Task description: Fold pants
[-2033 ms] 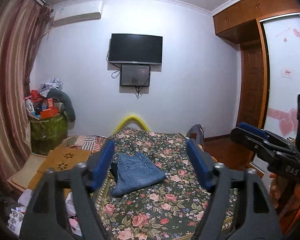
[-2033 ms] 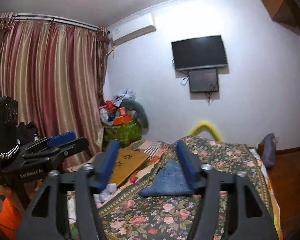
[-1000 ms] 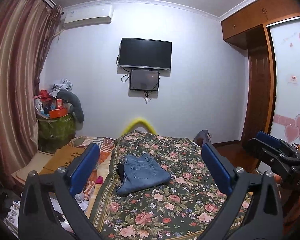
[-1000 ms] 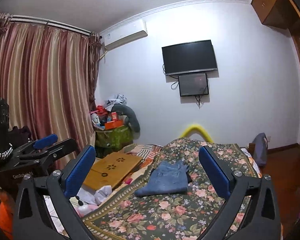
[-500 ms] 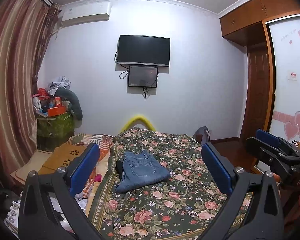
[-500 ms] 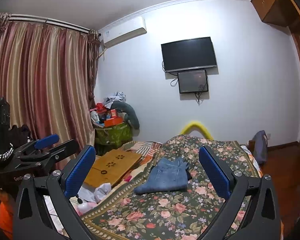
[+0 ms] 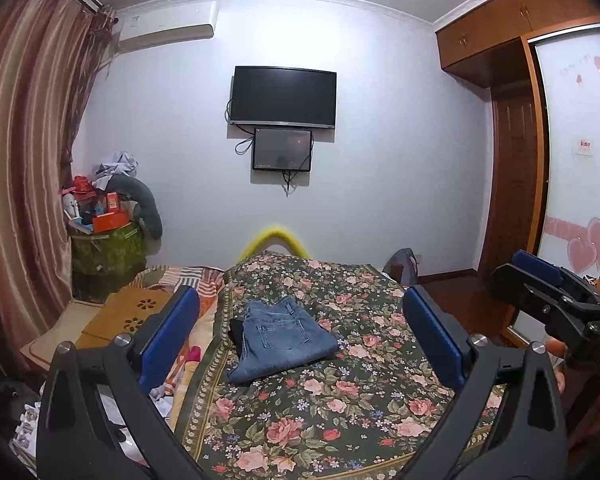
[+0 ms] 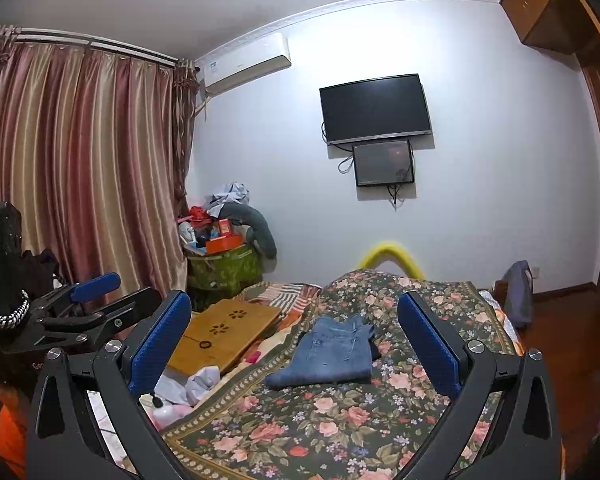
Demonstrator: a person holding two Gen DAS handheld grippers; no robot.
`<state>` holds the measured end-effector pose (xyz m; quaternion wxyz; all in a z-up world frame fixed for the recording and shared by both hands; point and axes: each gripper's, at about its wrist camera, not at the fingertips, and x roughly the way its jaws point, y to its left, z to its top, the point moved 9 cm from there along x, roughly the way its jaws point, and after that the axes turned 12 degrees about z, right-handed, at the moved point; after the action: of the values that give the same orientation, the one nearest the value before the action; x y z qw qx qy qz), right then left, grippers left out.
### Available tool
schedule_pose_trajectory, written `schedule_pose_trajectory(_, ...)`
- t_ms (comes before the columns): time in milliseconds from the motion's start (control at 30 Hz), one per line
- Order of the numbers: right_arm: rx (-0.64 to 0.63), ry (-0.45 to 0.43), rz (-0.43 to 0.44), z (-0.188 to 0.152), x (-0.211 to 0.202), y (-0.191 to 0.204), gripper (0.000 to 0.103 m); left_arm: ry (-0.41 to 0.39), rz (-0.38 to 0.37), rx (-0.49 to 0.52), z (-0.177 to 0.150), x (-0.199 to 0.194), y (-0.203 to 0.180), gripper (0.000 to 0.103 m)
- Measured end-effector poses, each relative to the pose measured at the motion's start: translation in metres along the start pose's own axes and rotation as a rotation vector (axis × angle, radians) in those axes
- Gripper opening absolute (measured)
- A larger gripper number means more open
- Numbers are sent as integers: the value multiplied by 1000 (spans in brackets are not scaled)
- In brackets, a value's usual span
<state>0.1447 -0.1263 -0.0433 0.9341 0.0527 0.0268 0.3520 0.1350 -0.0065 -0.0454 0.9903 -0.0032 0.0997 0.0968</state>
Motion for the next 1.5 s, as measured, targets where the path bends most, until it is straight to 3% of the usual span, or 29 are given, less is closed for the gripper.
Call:
schedule_pose_trajectory(700, 10, -6, -14, -1, -3, -4, 103, -19, -6, 37, 0, 0, -8, 103)
schedule_pose_trajectory(1500, 38, 10, -18, -7, 2, -9, 103, 39, -34, 3, -10, 18, -4, 103)
